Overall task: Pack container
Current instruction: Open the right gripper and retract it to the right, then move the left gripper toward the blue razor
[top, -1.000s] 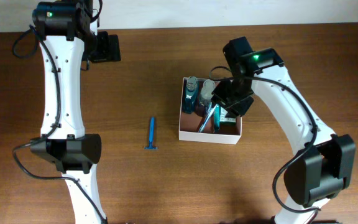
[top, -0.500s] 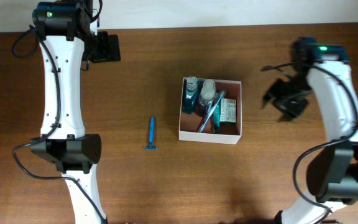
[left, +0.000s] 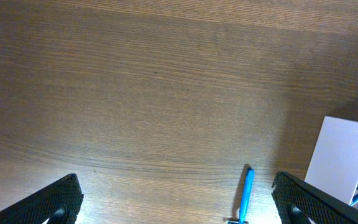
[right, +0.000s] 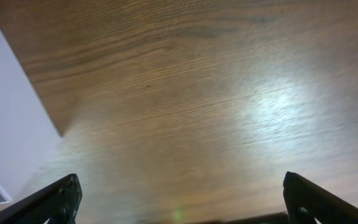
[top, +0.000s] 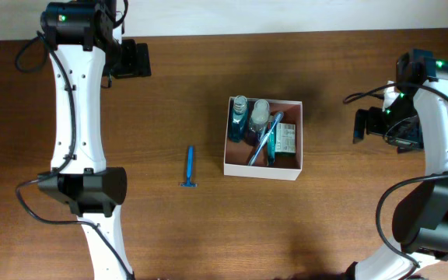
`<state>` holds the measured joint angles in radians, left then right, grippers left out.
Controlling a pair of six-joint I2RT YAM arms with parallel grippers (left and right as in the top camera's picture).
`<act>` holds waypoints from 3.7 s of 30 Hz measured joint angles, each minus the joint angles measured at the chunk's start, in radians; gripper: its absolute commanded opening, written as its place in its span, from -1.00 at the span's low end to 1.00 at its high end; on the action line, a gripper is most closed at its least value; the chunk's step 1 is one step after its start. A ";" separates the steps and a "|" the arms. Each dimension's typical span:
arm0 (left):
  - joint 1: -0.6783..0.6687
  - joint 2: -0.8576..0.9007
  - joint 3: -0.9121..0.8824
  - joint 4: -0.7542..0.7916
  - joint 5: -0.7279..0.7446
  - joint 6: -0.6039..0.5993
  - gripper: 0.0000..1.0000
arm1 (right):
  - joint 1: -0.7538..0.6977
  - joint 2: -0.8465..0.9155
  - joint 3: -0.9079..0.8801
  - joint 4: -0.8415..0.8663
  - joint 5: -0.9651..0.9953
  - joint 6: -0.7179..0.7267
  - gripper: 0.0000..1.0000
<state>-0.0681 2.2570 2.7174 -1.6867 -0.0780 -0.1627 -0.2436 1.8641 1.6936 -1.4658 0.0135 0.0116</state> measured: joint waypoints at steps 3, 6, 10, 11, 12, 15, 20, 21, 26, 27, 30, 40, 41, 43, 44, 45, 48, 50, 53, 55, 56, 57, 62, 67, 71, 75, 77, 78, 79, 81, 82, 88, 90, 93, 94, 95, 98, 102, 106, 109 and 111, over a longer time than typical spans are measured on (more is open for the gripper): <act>0.000 0.000 0.000 0.000 0.000 0.000 0.99 | 0.000 0.000 0.000 0.000 0.020 -0.064 0.97; 0.000 0.000 0.000 0.000 0.000 0.000 0.99 | 0.000 0.000 0.000 0.000 0.027 -0.095 0.97; 0.000 0.000 0.000 0.000 0.000 0.000 0.99 | 0.000 0.000 0.000 0.000 0.031 -0.115 0.97; 0.000 0.000 0.000 0.000 0.000 0.000 0.99 | 0.000 0.000 0.000 0.000 0.032 -0.118 0.97; 0.000 0.000 0.000 0.000 0.000 0.000 0.99 | 0.000 0.000 0.000 0.000 0.032 -0.121 0.97; 0.000 0.000 0.000 0.000 0.000 0.000 0.99 | 0.000 0.000 0.000 0.000 0.032 -0.124 0.97; 0.000 0.000 0.000 0.000 0.000 0.000 0.99 | 0.000 0.000 0.000 0.000 0.032 -0.124 0.97; 0.000 0.000 0.000 0.000 0.000 0.000 0.99 | 0.000 0.000 0.000 0.000 0.032 -0.124 0.97; 0.000 0.000 0.000 0.013 0.009 0.000 0.99 | 0.000 0.000 0.000 0.000 0.032 -0.125 0.97; 0.000 0.000 0.000 0.028 0.025 0.000 0.99 | 0.000 0.000 0.000 0.000 0.032 -0.125 0.97; 0.000 0.000 0.000 0.035 0.080 0.000 0.99 | 0.000 0.000 0.000 0.000 0.032 -0.125 0.97; -0.004 0.000 -0.038 0.003 0.222 0.001 0.99 | 0.000 0.000 0.000 0.000 0.032 -0.125 0.97; -0.008 0.000 -0.067 0.003 0.240 0.002 0.99 | 0.000 0.000 0.000 0.000 0.032 -0.126 0.97; -0.019 -0.002 -0.129 0.003 0.261 0.001 0.99 | 0.000 0.000 0.000 0.000 0.032 -0.126 0.97; -0.029 -0.002 -0.169 0.004 0.267 0.002 0.99 | 0.000 0.000 0.000 0.000 0.032 -0.125 0.97; -0.041 -0.002 -0.216 0.004 0.266 0.002 0.99 | 0.000 0.000 0.000 0.000 0.032 -0.125 0.97; -0.076 -0.002 -0.341 0.003 0.243 -0.007 0.99 | 0.000 0.000 0.000 0.000 0.032 -0.125 0.97; -0.099 -0.002 -0.411 0.000 0.219 -0.024 0.99 | 0.000 0.000 0.000 0.000 0.032 -0.127 0.97; -0.111 -0.002 -0.459 0.000 0.204 -0.041 0.99 | 0.000 0.000 0.000 0.000 0.032 -0.127 0.97; -0.113 -0.010 -0.475 0.002 0.196 -0.045 0.99 | 0.000 0.000 0.000 0.000 0.032 -0.128 0.97; -0.114 -0.022 -0.489 0.003 0.190 -0.048 0.99 | 0.000 0.000 0.000 0.000 0.032 -0.128 0.98; -0.117 -0.038 -0.506 0.003 0.181 -0.049 0.99 | 0.000 0.000 0.000 0.000 0.032 -0.129 0.97; -0.164 -0.226 -0.614 0.051 0.126 -0.058 0.99 | 0.000 0.000 -0.001 0.000 0.032 -0.128 0.97; -0.196 -0.404 -0.687 0.108 0.128 -0.067 0.99 | 0.000 0.000 -0.002 0.000 0.032 -0.128 0.97; -0.193 -0.420 -0.761 0.196 0.127 -0.089 0.99 | 0.000 0.000 -0.002 0.000 0.032 -0.128 0.97; -0.193 -0.386 -0.818 0.254 0.127 -0.097 0.99 | 0.000 0.000 -0.002 0.000 0.032 -0.128 0.97; -0.193 -0.378 -0.826 0.252 0.127 -0.097 0.99 | 0.000 0.000 -0.002 0.000 0.032 -0.127 0.97; -0.193 -0.378 -0.826 0.246 0.127 -0.097 0.99 | 0.000 0.000 -0.002 0.000 0.032 -0.128 0.97; -0.194 -0.378 -0.826 0.240 0.127 -0.097 0.99 | 0.000 0.000 -0.002 0.000 0.032 -0.128 0.97; -0.201 -0.378 -0.827 0.228 0.126 -0.096 0.99 | 0.000 -0.001 -0.002 0.000 0.032 -0.128 0.97; -0.207 -0.378 -0.830 0.227 0.125 -0.096 0.99 | 0.000 -0.001 -0.002 0.000 0.032 -0.128 0.97; -0.282 -0.380 -0.961 0.311 0.108 -0.105 0.99 | 0.000 -0.001 -0.002 0.000 0.035 -0.128 0.97; -0.304 -0.380 -1.032 0.362 0.104 -0.113 0.99 | 0.000 -0.001 -0.002 0.000 0.035 -0.128 0.97; -0.314 -0.379 -1.123 0.432 0.108 -0.122 0.99 | 0.000 -0.001 -0.002 0.000 0.035 -0.129 0.98; -0.313 -0.380 -1.144 0.451 0.111 -0.123 0.99 | 0.000 -0.001 -0.002 0.000 0.035 -0.128 0.97; -0.311 -0.379 -1.163 0.467 0.112 -0.124 0.99 | 0.000 -0.001 -0.002 0.000 0.035 -0.128 0.97; -0.302 -0.379 -1.208 0.505 0.114 -0.126 0.99 | 0.000 -0.001 -0.002 0.000 0.035 -0.129 0.97; -0.291 -0.379 -1.240 0.542 0.113 -0.127 0.99 | 0.000 -0.001 -0.002 0.000 0.035 -0.128 0.97; -0.289 -0.362 -1.252 0.570 0.109 -0.130 0.99 | 0.000 -0.001 -0.002 0.000 0.035 -0.128 0.97; -0.289 -0.325 -1.252 0.581 0.107 -0.148 0.99 | 0.000 -0.001 -0.002 0.000 0.035 -0.128 0.97; -0.289 -0.295 -1.253 0.588 0.108 -0.156 0.99 | 0.000 -0.001 -0.002 0.000 0.035 -0.128 0.97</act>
<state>-0.3569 1.9617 1.4647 -1.0988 0.0296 -0.3191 -0.2436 1.8633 1.6920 -1.4658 0.0490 -0.1165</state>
